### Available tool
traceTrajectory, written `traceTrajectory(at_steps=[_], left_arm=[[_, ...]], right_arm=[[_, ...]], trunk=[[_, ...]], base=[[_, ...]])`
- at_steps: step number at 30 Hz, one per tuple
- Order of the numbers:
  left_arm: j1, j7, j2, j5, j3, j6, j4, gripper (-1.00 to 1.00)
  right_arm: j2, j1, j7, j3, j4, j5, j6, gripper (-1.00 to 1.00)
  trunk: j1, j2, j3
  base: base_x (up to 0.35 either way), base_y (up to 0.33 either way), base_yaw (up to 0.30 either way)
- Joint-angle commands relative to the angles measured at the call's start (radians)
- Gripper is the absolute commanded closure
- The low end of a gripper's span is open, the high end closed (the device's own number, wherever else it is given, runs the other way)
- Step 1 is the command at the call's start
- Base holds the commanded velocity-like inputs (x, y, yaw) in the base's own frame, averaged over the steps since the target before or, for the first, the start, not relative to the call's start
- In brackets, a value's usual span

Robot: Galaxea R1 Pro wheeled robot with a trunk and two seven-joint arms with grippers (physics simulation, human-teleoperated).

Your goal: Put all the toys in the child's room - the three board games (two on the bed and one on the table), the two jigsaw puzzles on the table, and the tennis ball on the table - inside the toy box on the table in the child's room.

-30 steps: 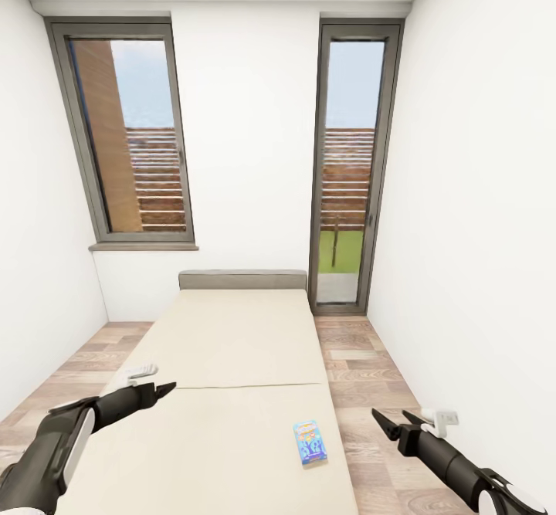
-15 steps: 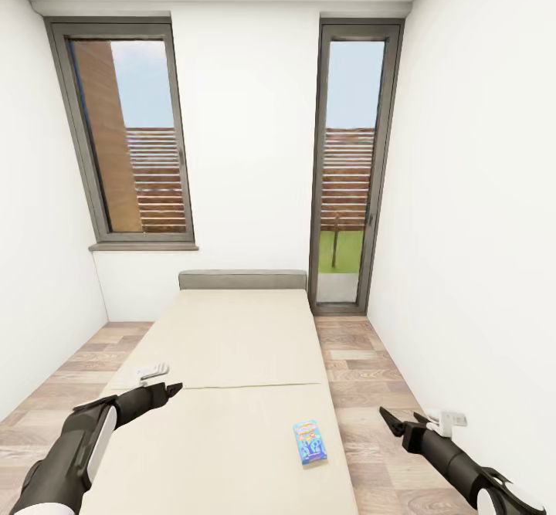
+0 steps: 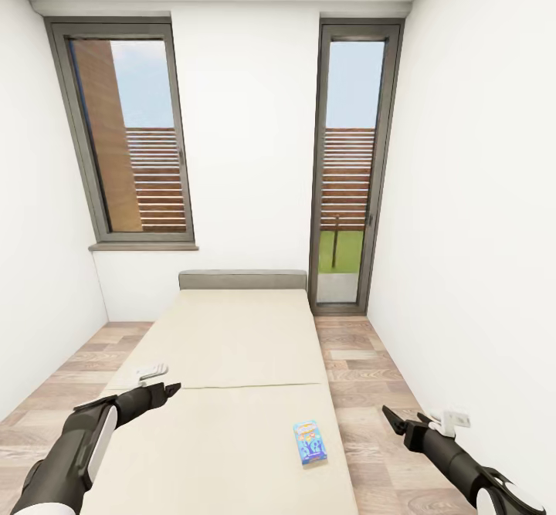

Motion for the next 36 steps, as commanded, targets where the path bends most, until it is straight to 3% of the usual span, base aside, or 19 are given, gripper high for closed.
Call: traceTrajectory(at_steps=[1, 26, 36], left_arm=[[0.000, -0.005, 0.000, 0.000, 0.002, 0.006, -0.001, -1.00], [0.000, -0.004, 0.000, 0.000, 0.002, 0.007, -0.001, -1.00], [0.000, -0.003, 0.001, 0.000, 0.004, 0.007, -0.002, -1.00]], right_arm=[[0.000, 0.000, 0.002, -0.001, 0.000, -0.010, 0.009, -1.00], [0.003, 0.000, -0.055, 0.001, 0.000, -0.009, 0.009, -1.00], [0.003, 0.000, -0.057, 0.001, -0.001, -0.009, 0.011, -1.00]], trunk=[[0.000, -0.001, 0.000], [0.000, -0.001, 0.000], [0.000, -0.001, 0.000]], base=[[0.000, -0.015, 0.000], [0.000, -0.097, 0.000], [0.000, -0.031, 0.161]])
